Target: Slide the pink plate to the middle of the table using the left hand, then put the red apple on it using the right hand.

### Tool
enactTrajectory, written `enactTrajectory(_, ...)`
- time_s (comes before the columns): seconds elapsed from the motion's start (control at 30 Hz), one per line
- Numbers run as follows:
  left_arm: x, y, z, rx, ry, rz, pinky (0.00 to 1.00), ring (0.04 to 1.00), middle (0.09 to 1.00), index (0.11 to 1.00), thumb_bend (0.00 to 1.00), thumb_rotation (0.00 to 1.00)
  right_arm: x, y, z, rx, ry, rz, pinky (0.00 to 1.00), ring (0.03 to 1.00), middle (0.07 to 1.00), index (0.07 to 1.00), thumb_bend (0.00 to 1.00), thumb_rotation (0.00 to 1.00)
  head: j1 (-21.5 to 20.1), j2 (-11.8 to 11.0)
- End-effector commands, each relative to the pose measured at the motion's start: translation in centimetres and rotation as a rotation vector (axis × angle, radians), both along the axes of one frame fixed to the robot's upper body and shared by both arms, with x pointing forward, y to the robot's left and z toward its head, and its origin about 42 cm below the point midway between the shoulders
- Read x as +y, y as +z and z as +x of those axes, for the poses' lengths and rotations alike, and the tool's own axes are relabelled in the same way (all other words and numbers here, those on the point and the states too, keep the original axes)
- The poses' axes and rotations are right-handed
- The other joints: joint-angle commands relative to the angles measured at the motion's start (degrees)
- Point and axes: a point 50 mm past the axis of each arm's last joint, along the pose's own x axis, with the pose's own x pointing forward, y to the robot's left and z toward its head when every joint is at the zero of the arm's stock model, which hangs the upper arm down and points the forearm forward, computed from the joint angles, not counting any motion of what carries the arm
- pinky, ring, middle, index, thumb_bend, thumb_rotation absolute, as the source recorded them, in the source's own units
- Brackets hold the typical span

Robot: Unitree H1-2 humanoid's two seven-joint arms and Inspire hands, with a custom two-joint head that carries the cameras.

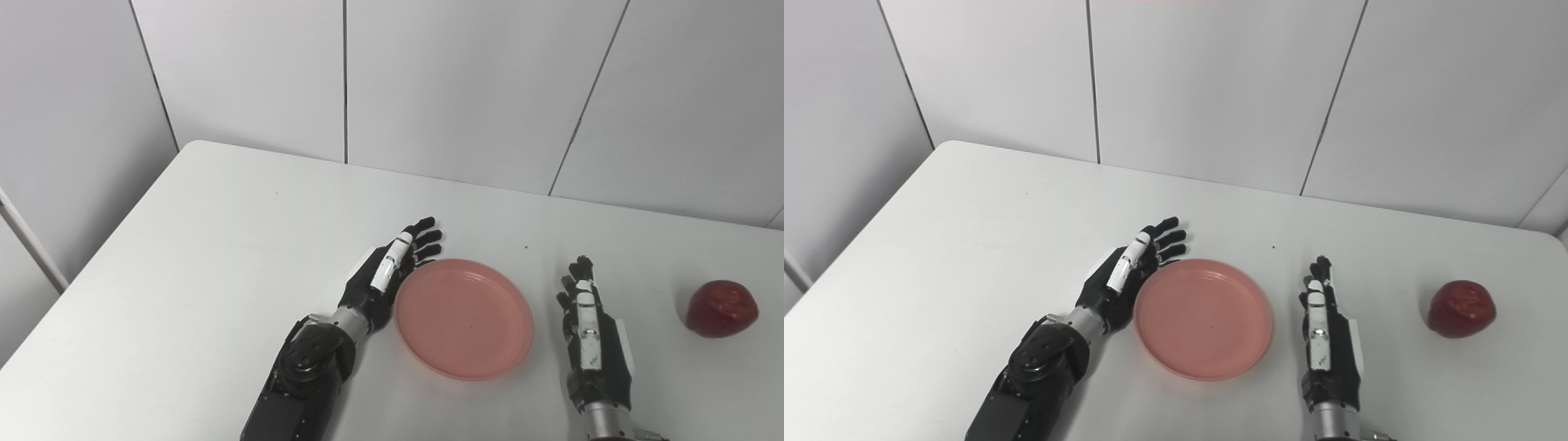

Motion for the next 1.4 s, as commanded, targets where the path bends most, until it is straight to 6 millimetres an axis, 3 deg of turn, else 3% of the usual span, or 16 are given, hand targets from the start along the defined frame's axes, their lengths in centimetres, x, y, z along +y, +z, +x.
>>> enactTrajectory(0.0, 0.3, -1.5, -0.4, 0.070, 0.016, 0.017, 0.89, 0.901, 0.906, 0.891, 0.34, 1.00, 0.3, 2.2, 0.8, -0.069, -0.015, -0.001, 1.00, 1.000, 1.000, 1.000, 0.25, 1.00, -1.0, 0.0)
enactTrajectory(0.27, 0.4, -1.7, -0.5, 0.065, 0.025, 0.008, 0.90, 0.908, 0.911, 0.899, 0.34, 1.00, -1.0, 3.1, 0.9, -0.121, -0.046, -0.110, 1.00, 0.980, 0.992, 0.995, 0.33, 1.00, -5.6, -0.4)
enactTrajectory(0.5, 1.2, -1.8, -0.5, 0.055, 0.033, -0.011, 0.89, 0.907, 0.913, 0.900, 0.33, 1.00, -1.1, 5.3, 0.8, -0.119, -0.073, -0.239, 0.98, 0.975, 0.983, 0.985, 0.58, 1.00, -9.1, -0.8)
enactTrajectory(0.6, 1.6, -1.9, -0.5, 0.059, 0.030, -0.022, 0.90, 0.911, 0.918, 0.906, 0.34, 1.00, -1.0, 6.2, 0.9, -0.136, -0.070, -0.270, 0.97, 0.977, 0.985, 0.987, 0.61, 1.00, -10.5, -1.3)
enactTrajectory(0.8, 2.6, -2.2, -0.5, 0.058, 0.024, -0.038, 0.90, 0.913, 0.922, 0.908, 0.34, 1.00, -1.5, 8.2, 0.8, -0.200, -0.107, -0.338, 0.92, 0.965, 0.988, 0.992, 0.56, 0.94, -14.1, -1.4)
enactTrajectory(1.0, 3.3, -2.5, -0.6, 0.061, 0.018, -0.051, 0.92, 0.922, 0.929, 0.912, 0.34, 1.00, -2.7, 9.7, 0.3, -0.214, -0.194, -0.456, 0.91, 0.949, 0.967, 0.969, 0.69, 0.93, -16.4, -1.7)
enactTrajectory(1.1, 3.6, -2.6, -0.5, 0.067, 0.015, -0.057, 0.93, 0.930, 0.934, 0.917, 0.35, 1.00, -3.5, 10.7, 0.3, -0.243, -0.260, -0.552, 0.88, 0.937, 0.952, 0.958, 0.71, 0.93, -17.6, -2.0)
enactTrajectory(1.37, 4.2, -2.8, -0.3, 0.073, 0.023, -0.076, 0.94, 0.936, 0.939, 0.919, 0.35, 1.00, -5.3, 12.9, -0.4, -0.280, -0.371, -0.690, 0.84, 0.901, 0.935, 0.961, 0.79, 0.74, -19.8, -2.4)
